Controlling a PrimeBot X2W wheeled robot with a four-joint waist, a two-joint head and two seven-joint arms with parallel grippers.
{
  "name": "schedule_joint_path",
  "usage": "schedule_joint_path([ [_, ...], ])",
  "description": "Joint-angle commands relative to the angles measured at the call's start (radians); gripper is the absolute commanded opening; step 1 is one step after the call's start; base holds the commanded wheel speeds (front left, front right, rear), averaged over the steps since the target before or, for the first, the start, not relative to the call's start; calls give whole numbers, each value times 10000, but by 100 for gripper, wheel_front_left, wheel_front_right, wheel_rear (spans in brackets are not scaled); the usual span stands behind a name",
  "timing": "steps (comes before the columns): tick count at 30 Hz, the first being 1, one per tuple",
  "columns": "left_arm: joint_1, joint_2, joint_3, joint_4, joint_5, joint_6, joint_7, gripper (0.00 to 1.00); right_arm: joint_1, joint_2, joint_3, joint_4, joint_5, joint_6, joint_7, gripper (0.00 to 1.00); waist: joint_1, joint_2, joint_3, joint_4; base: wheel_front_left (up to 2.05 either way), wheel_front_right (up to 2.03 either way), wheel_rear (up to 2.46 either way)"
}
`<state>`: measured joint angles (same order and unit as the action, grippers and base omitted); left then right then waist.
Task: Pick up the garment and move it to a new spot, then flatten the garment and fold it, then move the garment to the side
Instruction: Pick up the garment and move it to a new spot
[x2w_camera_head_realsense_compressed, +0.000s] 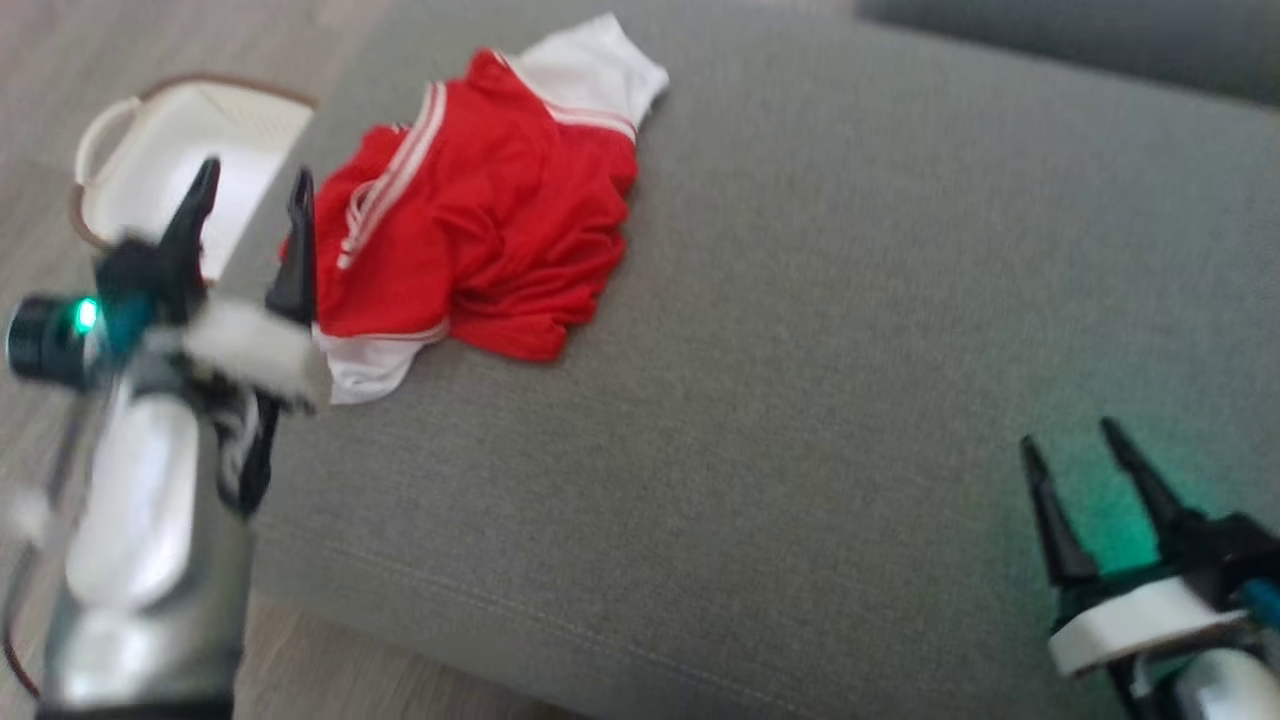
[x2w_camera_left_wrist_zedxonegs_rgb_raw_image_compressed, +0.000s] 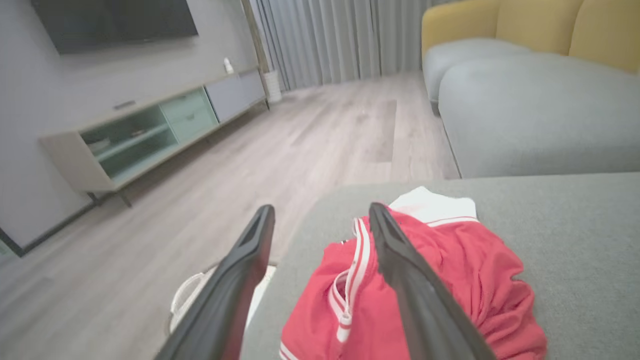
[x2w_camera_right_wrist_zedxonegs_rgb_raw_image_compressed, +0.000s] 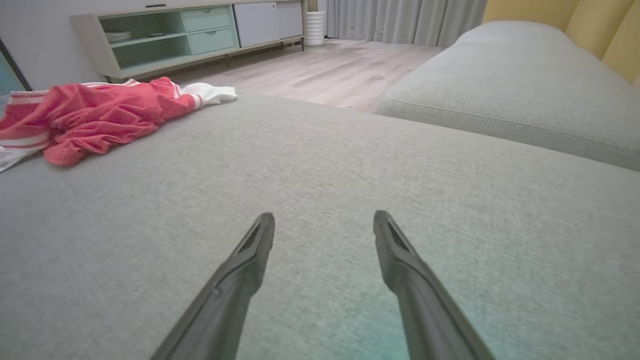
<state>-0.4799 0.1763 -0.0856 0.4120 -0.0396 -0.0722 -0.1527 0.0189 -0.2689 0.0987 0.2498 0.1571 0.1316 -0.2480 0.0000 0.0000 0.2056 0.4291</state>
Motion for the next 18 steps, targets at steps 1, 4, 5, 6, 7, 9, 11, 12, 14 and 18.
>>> schedule_joint_path([
  [1,-661,260,376,38,-309,-82,251,100,-228,-309,112,-349,-39,-9,-137,100,0,0,678,-274,0,0,0],
  [4,-1837,292,512,1520,-818,-261,1126,100,-348,-671,-64,-551,-47,-9,-137,100,0,0,1156,-380,0,0,0],
  [5,-2160,327,522,1998,-923,-302,1367,100,-380,-771,-122,-621,-50,-9,-137,100,0,0,1310,-419,0,0,0],
  [6,-2452,346,552,2440,-1048,-337,1526,100,-412,-860,-168,-698,-54,-9,-137,100,0,0,1461,-460,0,0,0],
  [7,-2712,368,613,2856,-1180,-361,1606,100,-443,-931,-207,-778,-63,-9,-137,100,0,0,1615,-504,0,0,0],
  [9,-3093,457,642,3699,-1271,-382,1696,100,-512,-1024,-250,-927,-81,-9,-137,100,0,0,1852,-594,0,0,0],
  [11,-3327,534,613,4533,-1322,-408,1783,100,-549,-1054,-247,-1009,-79,-9,-137,100,0,0,2000,-696,0,0,0],
  [12,-3420,578,621,4919,-1363,-419,1808,100,-567,-1052,-234,-1033,-76,-9,-137,100,0,0,2064,-757,0,0,0],
  [14,-3598,671,603,5600,-1413,-441,1813,100,-615,-1029,-222,-1072,-66,-9,-137,100,0,0,2184,-874,0,0,0],
  [18,-3856,804,426,6484,-1279,-416,1404,100,-699,-991,-266,-1160,-70,-9,-137,100,0,0,2417,-1079,0,0,0],
])
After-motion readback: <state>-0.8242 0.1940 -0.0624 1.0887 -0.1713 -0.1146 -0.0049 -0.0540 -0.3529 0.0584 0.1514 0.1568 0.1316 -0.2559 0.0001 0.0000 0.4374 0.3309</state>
